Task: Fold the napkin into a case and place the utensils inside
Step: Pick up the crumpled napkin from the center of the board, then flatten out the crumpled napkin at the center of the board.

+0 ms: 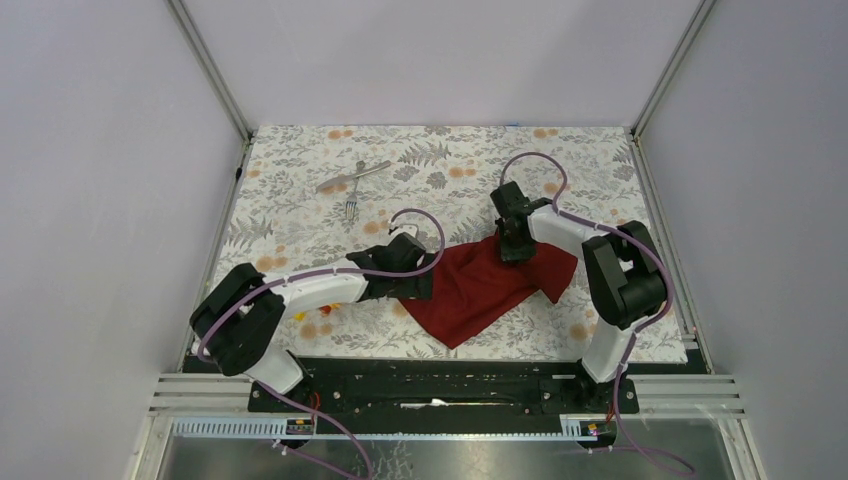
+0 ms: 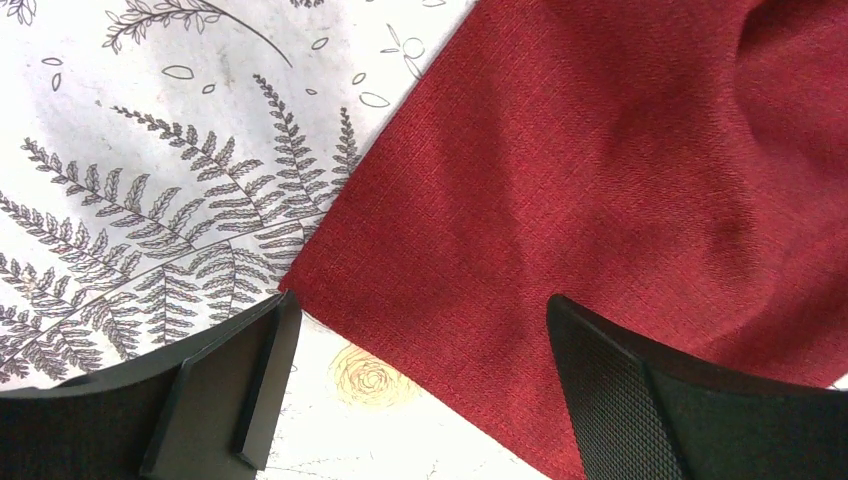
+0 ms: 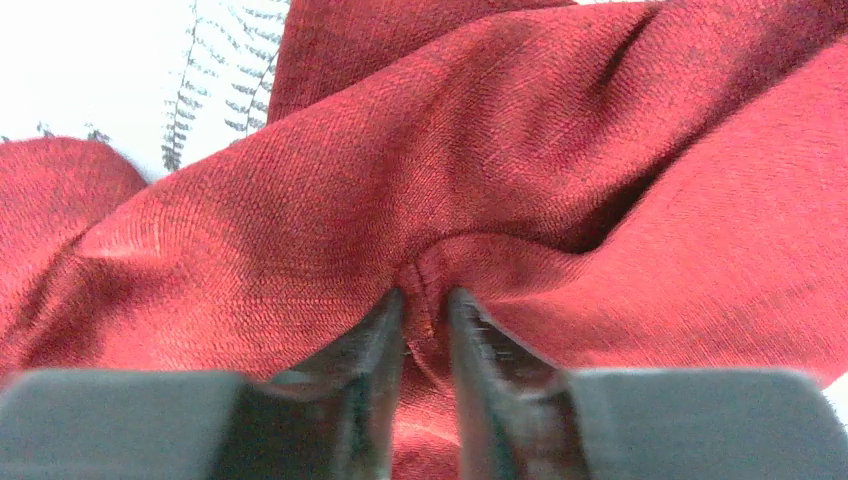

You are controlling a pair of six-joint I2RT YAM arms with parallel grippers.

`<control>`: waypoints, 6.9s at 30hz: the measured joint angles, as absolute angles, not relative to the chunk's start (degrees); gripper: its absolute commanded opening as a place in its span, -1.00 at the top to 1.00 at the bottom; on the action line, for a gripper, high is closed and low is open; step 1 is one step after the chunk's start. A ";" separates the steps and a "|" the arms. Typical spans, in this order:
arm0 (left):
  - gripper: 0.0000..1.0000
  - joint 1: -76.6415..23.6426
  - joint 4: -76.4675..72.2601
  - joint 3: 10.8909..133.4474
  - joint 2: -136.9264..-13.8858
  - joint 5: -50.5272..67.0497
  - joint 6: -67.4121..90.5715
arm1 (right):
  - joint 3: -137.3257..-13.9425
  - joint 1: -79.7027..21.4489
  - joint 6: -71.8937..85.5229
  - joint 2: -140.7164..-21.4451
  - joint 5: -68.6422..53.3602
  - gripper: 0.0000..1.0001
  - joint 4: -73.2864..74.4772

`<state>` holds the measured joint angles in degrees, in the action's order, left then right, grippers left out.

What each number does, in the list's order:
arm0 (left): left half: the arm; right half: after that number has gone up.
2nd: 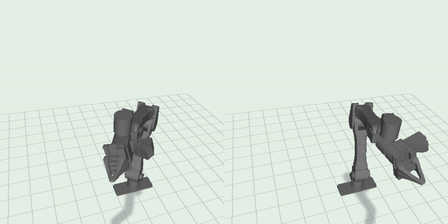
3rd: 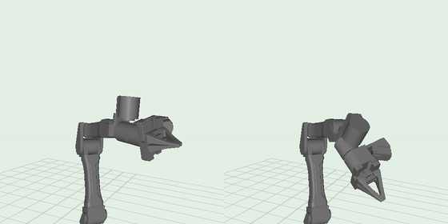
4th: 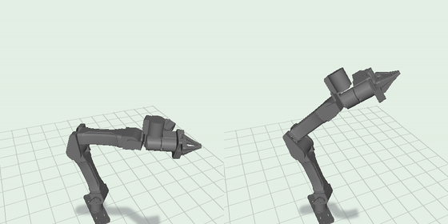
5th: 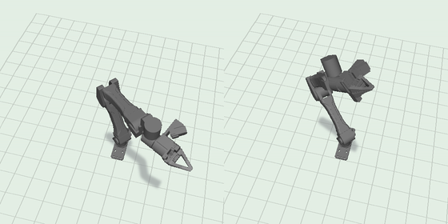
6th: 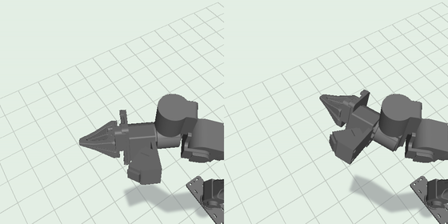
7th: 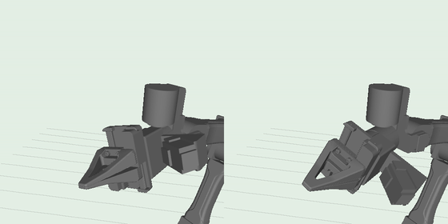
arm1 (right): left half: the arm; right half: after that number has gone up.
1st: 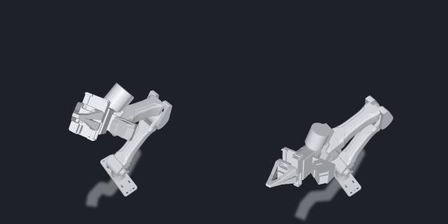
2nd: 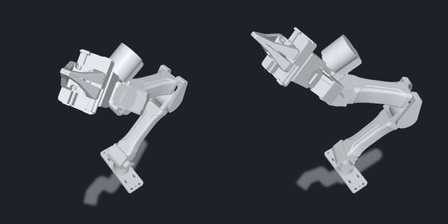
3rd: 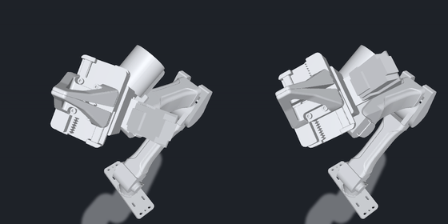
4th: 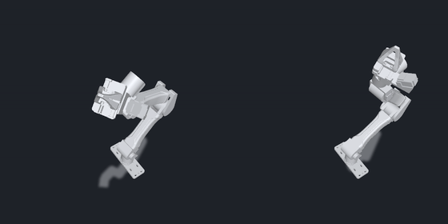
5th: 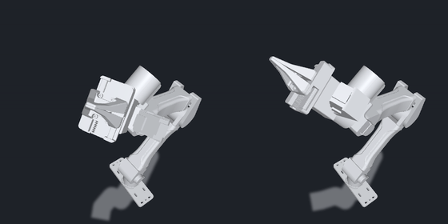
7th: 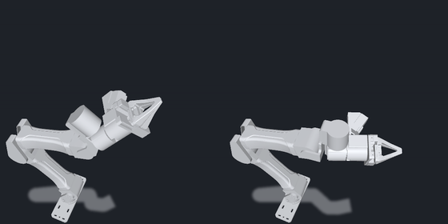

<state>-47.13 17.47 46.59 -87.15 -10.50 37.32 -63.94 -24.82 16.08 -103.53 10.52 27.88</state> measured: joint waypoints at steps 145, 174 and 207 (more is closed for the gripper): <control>1.00 -39.75 22.02 39.42 -75.53 -8.62 39.00 | -47.57 -11.66 36.91 -39.83 7.03 1.00 41.82; 1.00 -38.09 25.30 94.39 -70.96 -16.38 32.21 | -81.41 -11.66 27.64 -45.98 23.33 1.00 28.53; -0.97 -27.07 9.28 69.01 -97.71 11.75 34.98 | -69.84 3.42 22.98 -100.05 -7.97 -0.93 23.75</control>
